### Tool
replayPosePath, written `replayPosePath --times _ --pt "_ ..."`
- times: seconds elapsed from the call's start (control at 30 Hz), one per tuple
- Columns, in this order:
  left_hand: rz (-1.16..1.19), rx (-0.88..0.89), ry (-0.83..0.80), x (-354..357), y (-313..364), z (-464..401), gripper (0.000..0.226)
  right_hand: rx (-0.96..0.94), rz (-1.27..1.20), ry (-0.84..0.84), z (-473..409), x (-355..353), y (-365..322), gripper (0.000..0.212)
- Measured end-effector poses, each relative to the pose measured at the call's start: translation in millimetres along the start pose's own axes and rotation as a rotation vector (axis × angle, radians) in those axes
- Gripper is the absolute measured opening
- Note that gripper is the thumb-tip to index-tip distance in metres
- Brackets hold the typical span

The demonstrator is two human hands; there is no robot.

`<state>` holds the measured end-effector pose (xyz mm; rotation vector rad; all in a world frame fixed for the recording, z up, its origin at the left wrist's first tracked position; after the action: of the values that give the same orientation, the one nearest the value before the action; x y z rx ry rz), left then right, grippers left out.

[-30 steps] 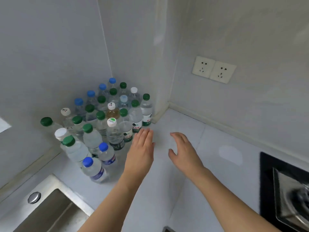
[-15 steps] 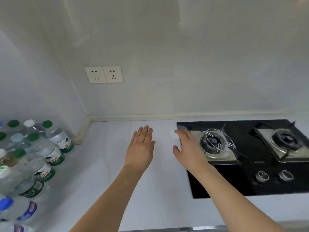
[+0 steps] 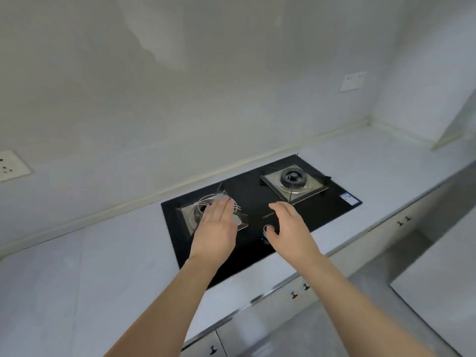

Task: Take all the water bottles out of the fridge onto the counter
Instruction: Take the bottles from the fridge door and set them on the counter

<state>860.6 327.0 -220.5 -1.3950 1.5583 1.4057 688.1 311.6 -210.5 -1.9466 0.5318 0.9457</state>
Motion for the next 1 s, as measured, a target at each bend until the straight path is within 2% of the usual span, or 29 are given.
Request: replayPosePath --times 0.37,0.7,1.0 --pt "0.074 0.241 -0.052 47 204 18 0.055 0.181 0.100 0.165 104 -131 128 0.053" --pt "0.114 0.487 -0.106 82 337 14 0.049 0.380 0.138 0.297 167 -211 204 0.053" --pt "0.181 0.674 -0.175 140 441 -15 0.049 0.519 0.197 0.361 182 -263 281 0.054"
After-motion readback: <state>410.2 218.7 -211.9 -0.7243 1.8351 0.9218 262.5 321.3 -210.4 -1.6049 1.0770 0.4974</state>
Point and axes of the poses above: each hand's wrist, its own z-axis away from the middle knuckle, its own x-axis out of the palm, y = z × x, the point moved 5 cm from there along -z, towards the middle knuckle, and after that the axes turned 15 degrees about -x, right-handed, at the moved point
